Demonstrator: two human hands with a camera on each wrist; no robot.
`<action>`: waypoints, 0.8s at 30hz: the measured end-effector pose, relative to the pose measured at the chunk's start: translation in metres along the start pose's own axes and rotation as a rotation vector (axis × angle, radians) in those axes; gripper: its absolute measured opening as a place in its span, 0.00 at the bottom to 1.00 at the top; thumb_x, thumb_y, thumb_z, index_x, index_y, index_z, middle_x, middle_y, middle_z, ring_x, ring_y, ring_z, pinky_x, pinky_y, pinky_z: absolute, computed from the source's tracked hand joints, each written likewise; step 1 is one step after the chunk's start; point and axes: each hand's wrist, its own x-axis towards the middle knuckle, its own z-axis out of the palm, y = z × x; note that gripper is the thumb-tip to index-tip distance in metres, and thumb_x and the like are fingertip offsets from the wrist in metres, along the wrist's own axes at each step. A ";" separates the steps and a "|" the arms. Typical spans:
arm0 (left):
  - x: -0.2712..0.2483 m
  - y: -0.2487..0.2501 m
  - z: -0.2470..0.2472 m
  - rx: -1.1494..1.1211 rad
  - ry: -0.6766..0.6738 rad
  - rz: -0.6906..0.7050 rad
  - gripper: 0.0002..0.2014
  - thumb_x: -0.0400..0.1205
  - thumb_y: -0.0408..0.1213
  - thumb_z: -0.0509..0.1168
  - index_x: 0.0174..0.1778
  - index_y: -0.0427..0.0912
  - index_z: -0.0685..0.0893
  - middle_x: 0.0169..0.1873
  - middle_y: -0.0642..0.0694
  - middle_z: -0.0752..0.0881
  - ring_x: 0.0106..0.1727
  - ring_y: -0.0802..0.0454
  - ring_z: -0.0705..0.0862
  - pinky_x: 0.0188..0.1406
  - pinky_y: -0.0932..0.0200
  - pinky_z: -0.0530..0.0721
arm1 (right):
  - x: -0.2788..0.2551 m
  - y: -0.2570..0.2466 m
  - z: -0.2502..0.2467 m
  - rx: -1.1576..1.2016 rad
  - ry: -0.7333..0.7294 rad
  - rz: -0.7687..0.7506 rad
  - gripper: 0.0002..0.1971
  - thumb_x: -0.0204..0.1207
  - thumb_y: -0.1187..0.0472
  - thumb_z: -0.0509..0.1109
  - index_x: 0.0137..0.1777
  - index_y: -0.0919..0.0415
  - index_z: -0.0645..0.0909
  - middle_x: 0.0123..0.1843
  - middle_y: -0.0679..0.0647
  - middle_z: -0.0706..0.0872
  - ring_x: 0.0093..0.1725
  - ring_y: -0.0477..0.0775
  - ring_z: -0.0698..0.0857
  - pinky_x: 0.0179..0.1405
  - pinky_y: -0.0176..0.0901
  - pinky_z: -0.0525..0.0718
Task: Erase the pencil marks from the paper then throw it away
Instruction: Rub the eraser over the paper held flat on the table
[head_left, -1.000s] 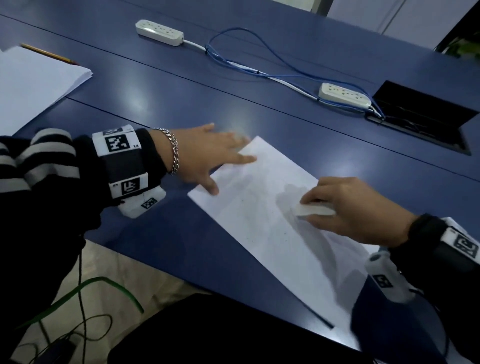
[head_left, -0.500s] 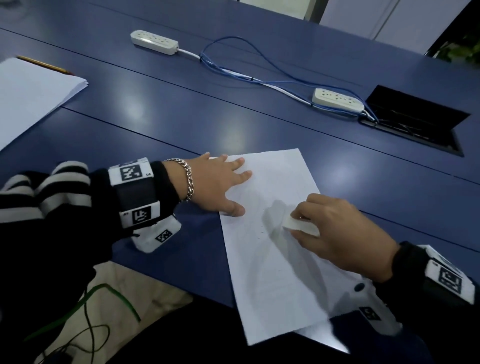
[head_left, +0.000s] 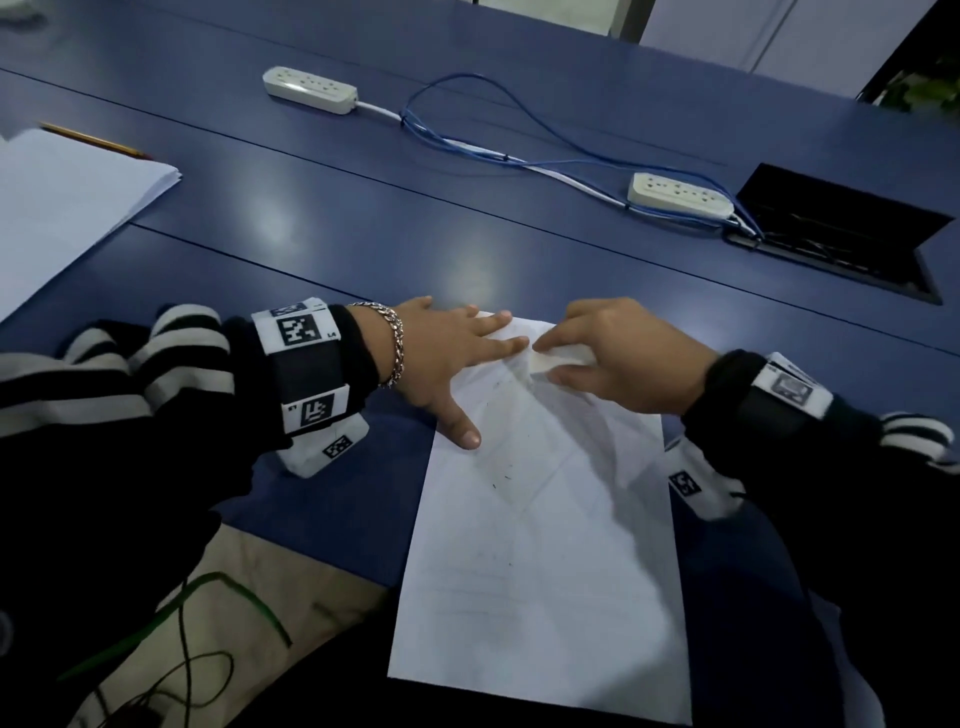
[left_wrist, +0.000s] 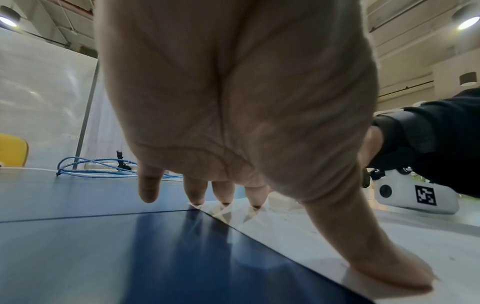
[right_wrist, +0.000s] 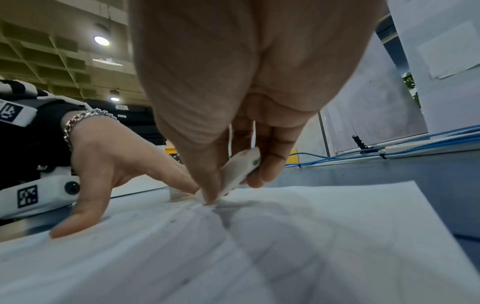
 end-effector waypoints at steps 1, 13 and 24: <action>0.001 0.000 0.000 0.003 -0.005 -0.004 0.65 0.67 0.81 0.69 0.90 0.65 0.34 0.91 0.56 0.34 0.93 0.46 0.41 0.87 0.24 0.48 | 0.000 0.001 0.001 0.001 0.012 0.001 0.16 0.78 0.47 0.74 0.64 0.49 0.87 0.47 0.44 0.80 0.49 0.54 0.84 0.50 0.48 0.80; 0.000 0.002 -0.003 0.011 -0.028 -0.033 0.65 0.67 0.81 0.69 0.89 0.66 0.33 0.91 0.58 0.33 0.93 0.48 0.40 0.86 0.22 0.47 | 0.002 0.000 -0.001 -0.010 0.016 -0.034 0.16 0.74 0.46 0.76 0.60 0.49 0.89 0.45 0.44 0.81 0.46 0.54 0.85 0.48 0.50 0.83; -0.002 0.007 -0.008 0.037 -0.039 -0.046 0.65 0.67 0.81 0.69 0.89 0.67 0.32 0.91 0.57 0.32 0.93 0.47 0.41 0.85 0.20 0.46 | -0.004 -0.002 0.003 -0.034 0.023 -0.013 0.16 0.76 0.46 0.75 0.62 0.49 0.87 0.48 0.47 0.83 0.46 0.55 0.84 0.47 0.55 0.85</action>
